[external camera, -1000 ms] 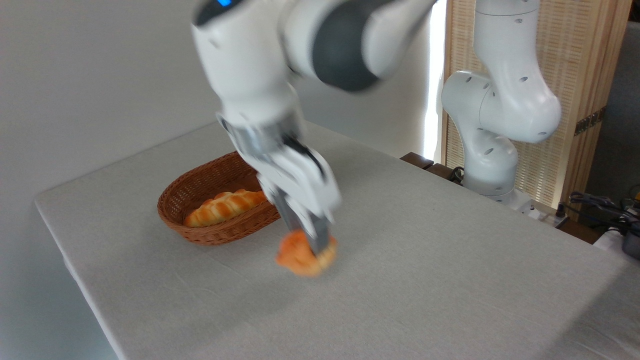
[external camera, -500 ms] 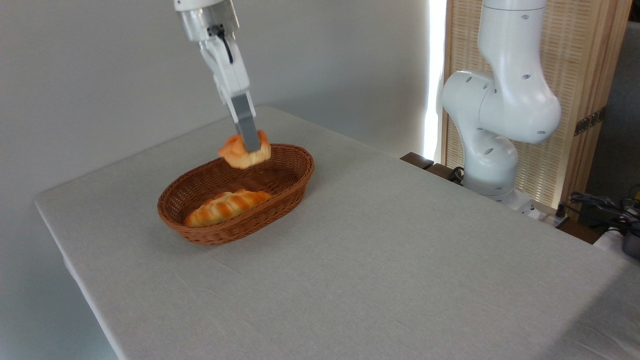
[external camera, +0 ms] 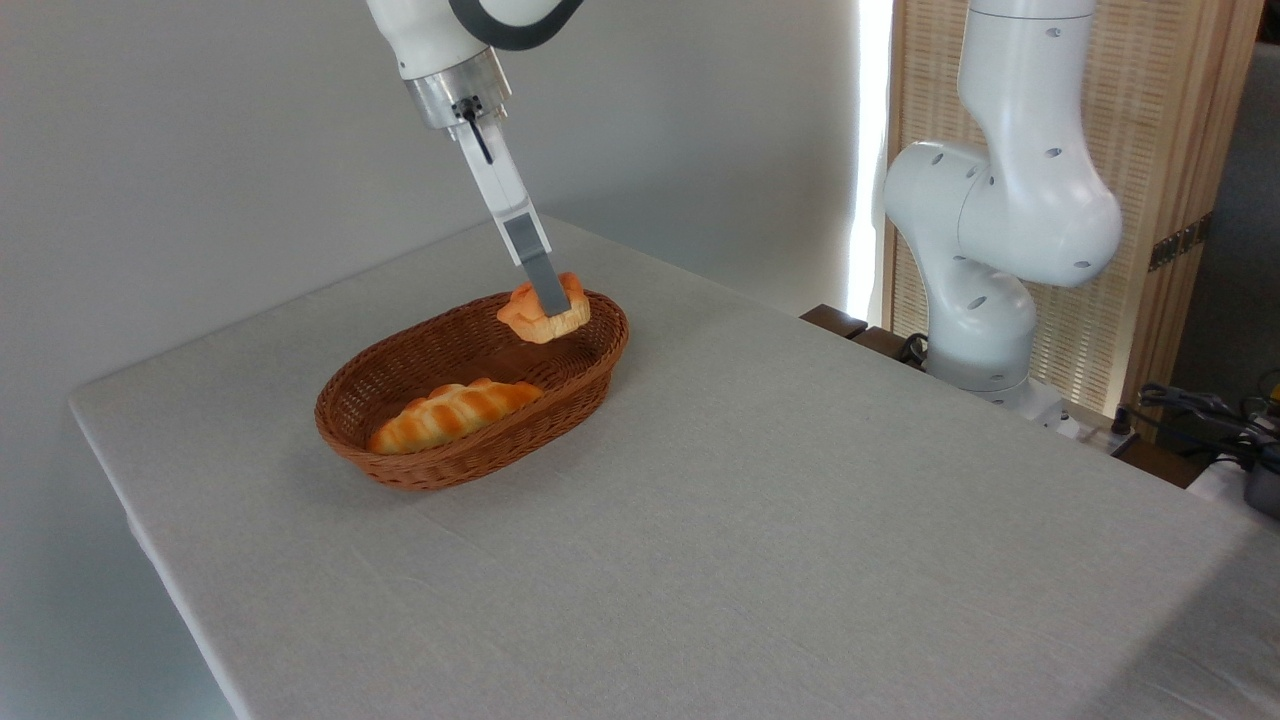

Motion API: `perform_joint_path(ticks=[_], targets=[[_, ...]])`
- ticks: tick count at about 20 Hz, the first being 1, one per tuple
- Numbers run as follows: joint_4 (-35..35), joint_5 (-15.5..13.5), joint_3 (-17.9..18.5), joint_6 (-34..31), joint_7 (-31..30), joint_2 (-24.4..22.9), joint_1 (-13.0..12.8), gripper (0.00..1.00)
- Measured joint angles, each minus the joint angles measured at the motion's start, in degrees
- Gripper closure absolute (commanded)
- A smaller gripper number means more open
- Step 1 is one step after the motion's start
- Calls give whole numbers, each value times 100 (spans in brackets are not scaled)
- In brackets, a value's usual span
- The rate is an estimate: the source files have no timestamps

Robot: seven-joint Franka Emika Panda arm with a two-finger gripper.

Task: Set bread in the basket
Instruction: 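Lower the bun into the basket beside the long roll and release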

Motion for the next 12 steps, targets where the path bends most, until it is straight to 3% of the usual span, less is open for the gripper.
perform_joint_path(ticks=[12], targets=[[-30, -3, -132, 481, -410, 309, -167, 0]])
